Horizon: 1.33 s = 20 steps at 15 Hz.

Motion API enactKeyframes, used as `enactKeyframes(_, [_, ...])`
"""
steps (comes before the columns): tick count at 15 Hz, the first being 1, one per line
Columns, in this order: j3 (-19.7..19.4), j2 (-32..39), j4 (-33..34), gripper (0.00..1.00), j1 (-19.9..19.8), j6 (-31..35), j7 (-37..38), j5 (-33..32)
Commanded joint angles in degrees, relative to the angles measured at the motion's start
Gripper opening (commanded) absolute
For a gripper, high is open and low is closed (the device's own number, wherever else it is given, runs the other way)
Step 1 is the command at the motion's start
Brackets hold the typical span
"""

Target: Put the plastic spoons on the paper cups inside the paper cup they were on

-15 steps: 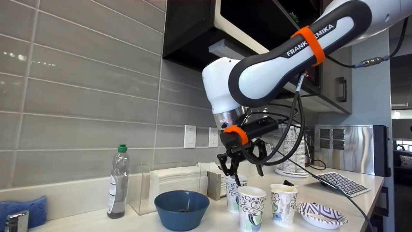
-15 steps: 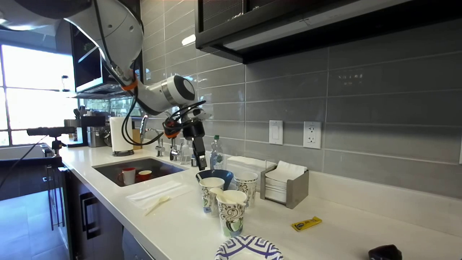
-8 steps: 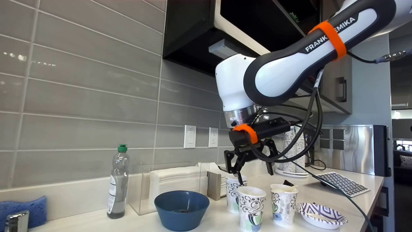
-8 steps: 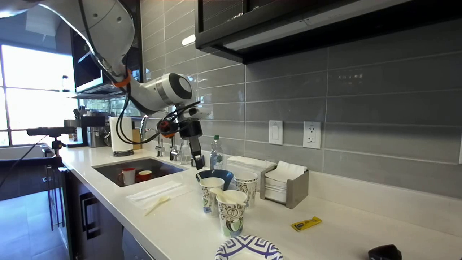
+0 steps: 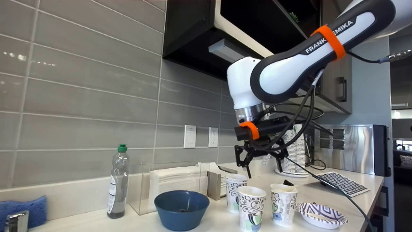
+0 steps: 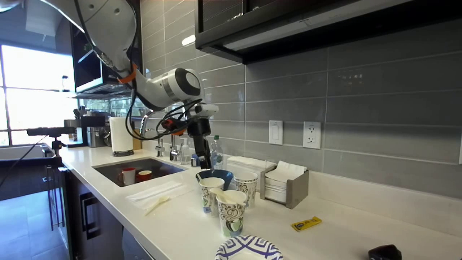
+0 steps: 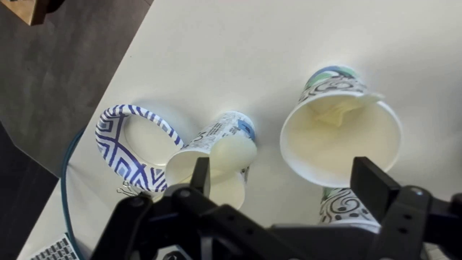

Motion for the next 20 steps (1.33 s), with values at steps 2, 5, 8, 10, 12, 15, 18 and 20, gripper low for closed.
enactKeyframes(2, [-2.1, -8.6, -7.0, 1.0, -4.0, 2.4, 3.7, 6.3])
enactKeyframes(5, [-3.8, -11.6, -10.7, 1.0, -6.9, 4.5, 5.6, 9.5])
enactKeyframes(8, [-5.1, -13.7, -15.1, 1.0, -9.6, 10.5, 7.8, 11.9])
enactKeyframes(10, [-5.9, -14.9, -18.3, 1.0, -11.1, 16.1, 8.7, 13.5])
enactKeyframes(12, [-6.3, -15.5, -21.0, 1.0, -12.2, 22.9, 9.4, 14.8])
enactKeyframes(15, [-6.4, -14.8, -23.6, 1.0, -13.3, 31.8, 8.9, 17.3])
enactKeyframes(18, [-6.2, -14.4, -25.4, 0.96, -14.0, 36.5, 8.5, 18.7])
enactKeyframes(20, [-6.0, -14.6, -26.2, 0.91, -14.5, 38.1, 8.6, 18.8])
